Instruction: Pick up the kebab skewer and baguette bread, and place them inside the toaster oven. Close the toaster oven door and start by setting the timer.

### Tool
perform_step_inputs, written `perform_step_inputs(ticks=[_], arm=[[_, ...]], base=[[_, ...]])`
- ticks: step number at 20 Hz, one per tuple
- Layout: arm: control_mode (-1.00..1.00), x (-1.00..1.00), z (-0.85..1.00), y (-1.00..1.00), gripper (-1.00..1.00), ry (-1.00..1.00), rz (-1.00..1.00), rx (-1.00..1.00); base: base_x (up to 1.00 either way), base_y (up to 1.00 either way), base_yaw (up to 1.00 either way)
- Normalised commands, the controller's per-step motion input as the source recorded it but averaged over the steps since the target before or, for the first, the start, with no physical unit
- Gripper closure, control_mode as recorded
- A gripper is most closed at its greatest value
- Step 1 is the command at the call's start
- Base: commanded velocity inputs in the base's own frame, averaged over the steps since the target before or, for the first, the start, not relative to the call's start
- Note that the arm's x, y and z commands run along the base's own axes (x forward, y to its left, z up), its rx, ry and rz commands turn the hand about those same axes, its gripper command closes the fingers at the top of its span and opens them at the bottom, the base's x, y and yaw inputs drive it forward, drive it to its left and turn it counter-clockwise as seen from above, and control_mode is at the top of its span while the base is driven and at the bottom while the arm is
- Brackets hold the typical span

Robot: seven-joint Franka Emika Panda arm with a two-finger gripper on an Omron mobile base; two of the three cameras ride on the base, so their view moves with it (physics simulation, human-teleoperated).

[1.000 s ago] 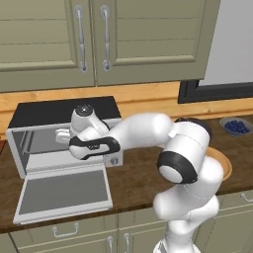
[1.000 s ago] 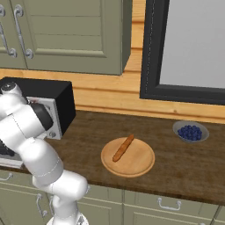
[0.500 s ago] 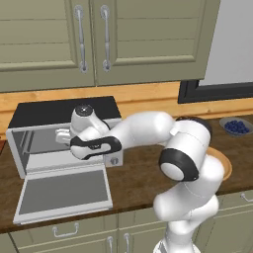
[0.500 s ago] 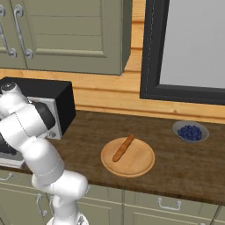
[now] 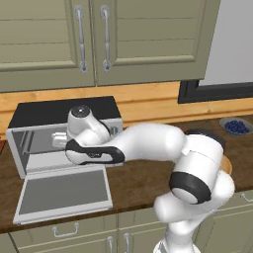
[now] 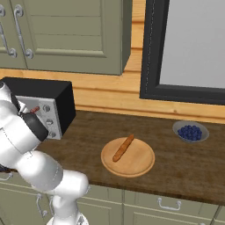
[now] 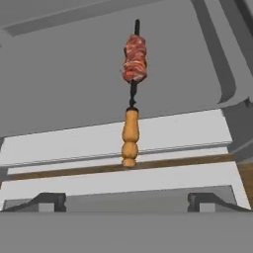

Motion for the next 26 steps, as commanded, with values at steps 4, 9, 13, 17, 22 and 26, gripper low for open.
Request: perform_step_inputs(ticks=[4,9,13,17,22,26], arm=[[-1.00,-0.68,0.44,-0.61,-1.00,0.09,0.00,0.01],[-1.00,-0.79,0.27,-0.95,-1.00,0.08,0.00,0.03],[-1.00,-0.51,0.21,-1.00,-1.00,0.10,0.00,0.00],[-1.00,-0.11,0.19,-1.00,-1.00,0.05,0.00,0.00],[-1.00,0.00,0.03,-0.98,-1.00,0.00,0.00,0.00],[-1.00,0.00,0.00,-1.00,-1.00,0.00,0.00,0.00]], base=[[0.00,0.00,0.00],[0.00,0.00,0.00],[0.00,0.00,0.00],[0.00,0.00,0.00],[0.00,0.00,0.00],[0.00,0.00,0.00]])
